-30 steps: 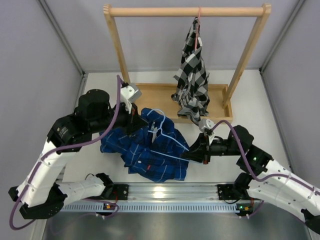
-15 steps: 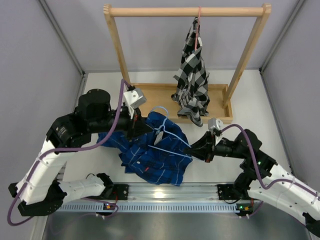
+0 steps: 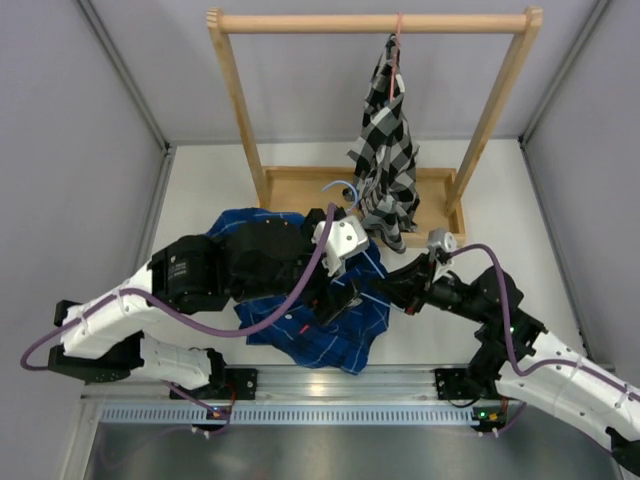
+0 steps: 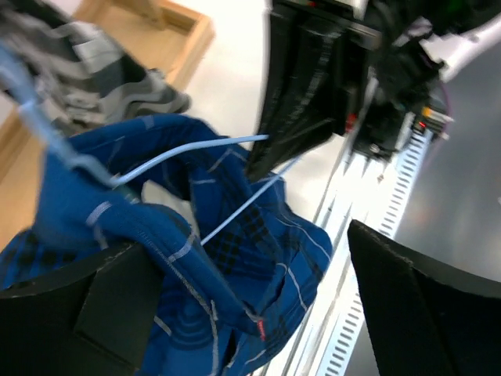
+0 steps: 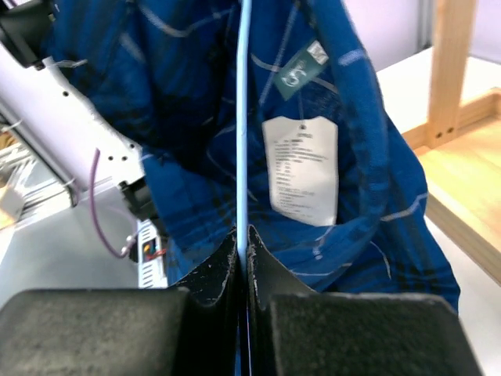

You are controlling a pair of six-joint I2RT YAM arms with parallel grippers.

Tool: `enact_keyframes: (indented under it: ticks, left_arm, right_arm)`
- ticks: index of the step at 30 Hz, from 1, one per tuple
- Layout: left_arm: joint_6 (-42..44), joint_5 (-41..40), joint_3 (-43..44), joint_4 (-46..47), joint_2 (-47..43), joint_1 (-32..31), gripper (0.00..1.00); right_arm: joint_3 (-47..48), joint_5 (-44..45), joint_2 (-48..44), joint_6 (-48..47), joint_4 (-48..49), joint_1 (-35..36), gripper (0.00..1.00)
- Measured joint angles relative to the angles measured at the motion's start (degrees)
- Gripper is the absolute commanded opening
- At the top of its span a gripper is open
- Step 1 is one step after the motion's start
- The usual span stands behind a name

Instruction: Place the shirt on the hanger

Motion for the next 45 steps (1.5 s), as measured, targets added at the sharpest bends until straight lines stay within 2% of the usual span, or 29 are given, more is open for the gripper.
enact_keyframes:
  ticks: [8, 11, 13, 16, 19, 25, 32, 38, 45]
  left_arm:
    - [0.07, -25.88, -0.22, 1.33, -2.36, -1.84, 0.98]
    - [2.23, -32.92, -4.74, 6.25, -7.98, -1.84, 0.98]
    - [4.28, -34.40, -9.49, 10.56, -12.98, -1.84, 0.98]
    - [8.98, -30.82, -14.53, 14.99, -19.26, -1.84, 0.98]
    - [13.68, -23.89, -14.78, 18.03, -20.96, -1.84, 0.98]
    - [24.00, -9.60, -14.34, 20.96, -16.31, -1.84, 0.98]
    - [28.26, -3.45, -14.36, 19.71, -10.51, -0.63, 0.98]
    - [27.28, 2.69, -11.32, 17.92, -8.74, 6.21, 0.96]
    - [25.53, 23.98, -5.38, 12.72, -2.51, 17.29, 0.94]
  right_arm:
    - [-4.44, 4.22, -7.82, 0.46, 1.99, 0.00, 0.00]
    - [-5.64, 5.49, -12.28, 0.15, 2.03, 0.00, 0.00]
    - [-5.88, 5.95, -14.45, -0.17, 2.03, 0.00, 0.00]
    - [-5.86, 6.14, -15.76, -1.11, 1.97, 0.00, 0.00]
    - [-5.86, 5.92, -15.74, -2.14, 0.72, 0.00, 0.00]
    - [-5.95, 4.63, -18.69, -3.89, -3.89, 0.00, 0.00]
    - [-6.32, 2.21, -26.47, -5.53, -8.92, 0.00, 0.00]
    - [-6.32, -1.49, -27.98, -5.95, -11.98, 0.00, 0.00]
    - [-6.08, -6.01, -27.50, -5.92, -13.44, -0.02, 0.00]
